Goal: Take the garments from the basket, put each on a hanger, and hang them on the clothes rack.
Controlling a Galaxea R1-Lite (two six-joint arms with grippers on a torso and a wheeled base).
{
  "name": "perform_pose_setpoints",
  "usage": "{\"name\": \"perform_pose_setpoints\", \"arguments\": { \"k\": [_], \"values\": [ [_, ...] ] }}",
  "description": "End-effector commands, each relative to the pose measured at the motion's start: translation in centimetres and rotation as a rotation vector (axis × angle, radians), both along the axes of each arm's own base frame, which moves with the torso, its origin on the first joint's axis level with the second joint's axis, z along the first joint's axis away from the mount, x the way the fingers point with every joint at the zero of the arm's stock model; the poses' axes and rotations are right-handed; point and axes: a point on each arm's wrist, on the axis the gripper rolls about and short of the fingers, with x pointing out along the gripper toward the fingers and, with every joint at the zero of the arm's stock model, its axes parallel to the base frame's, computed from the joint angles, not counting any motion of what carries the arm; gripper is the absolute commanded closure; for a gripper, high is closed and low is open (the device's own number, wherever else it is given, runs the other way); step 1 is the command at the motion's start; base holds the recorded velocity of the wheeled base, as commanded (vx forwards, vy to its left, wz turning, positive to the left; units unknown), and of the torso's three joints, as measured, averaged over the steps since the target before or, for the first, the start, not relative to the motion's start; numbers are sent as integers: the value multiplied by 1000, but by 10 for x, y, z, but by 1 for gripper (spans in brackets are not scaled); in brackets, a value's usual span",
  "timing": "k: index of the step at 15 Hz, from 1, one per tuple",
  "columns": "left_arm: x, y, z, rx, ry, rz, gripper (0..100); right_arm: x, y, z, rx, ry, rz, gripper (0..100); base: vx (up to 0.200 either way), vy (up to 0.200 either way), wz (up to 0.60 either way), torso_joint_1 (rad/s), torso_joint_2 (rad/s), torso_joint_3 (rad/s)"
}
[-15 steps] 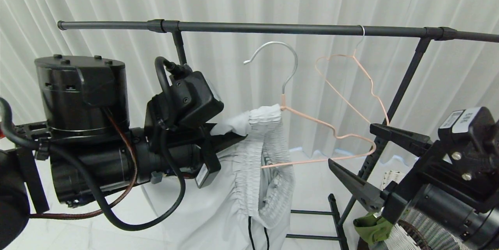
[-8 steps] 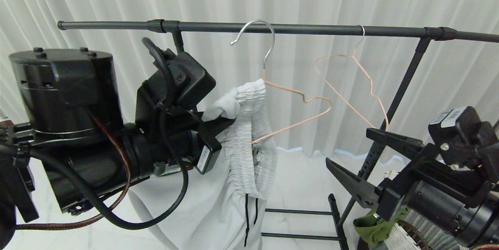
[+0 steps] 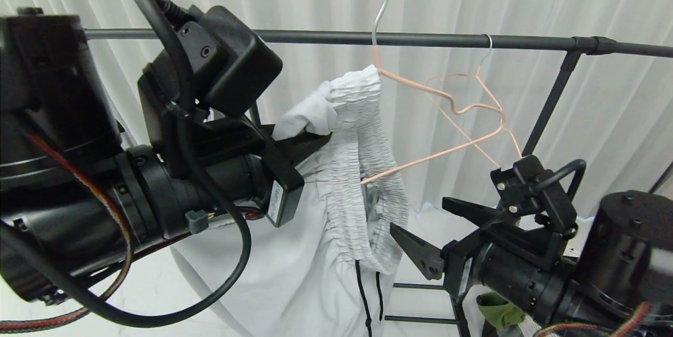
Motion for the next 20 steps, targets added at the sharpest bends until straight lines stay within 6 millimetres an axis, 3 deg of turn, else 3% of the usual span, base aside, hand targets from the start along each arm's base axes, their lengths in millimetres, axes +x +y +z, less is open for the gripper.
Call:
{"name": "perform_pose_setpoints", "arguments": {
  "k": [1,5,6,8,16,20],
  "values": [
    [-5,0,6,-16,-15,-14,100,14,6,-14,-30,39,-36,0,0,0,0,0,0,0],
    [-6,0,7,-21,-18,-17,100,15,7,-18,-26,58,-40,0,0,0,0,0,0,0],
    [-6,0,7,-21,-18,-17,100,16,6,-18,-26,60,-45,100,0,0,0,0,0,0],
    [-5,0,6,-20,-15,-16,100,19,3,-18,-28,58,-65,100,0,0,0,0,0,0],
    [-4,6,-17,57,23,137,100,79,-59,-7,-99,-56,-402,100,0,0,0,0,0,0],
    [-6,10,-32,138,19,194,100,91,-66,-4,-104,-71,-449,100,0,0,0,0,0,0]
  ]
}}
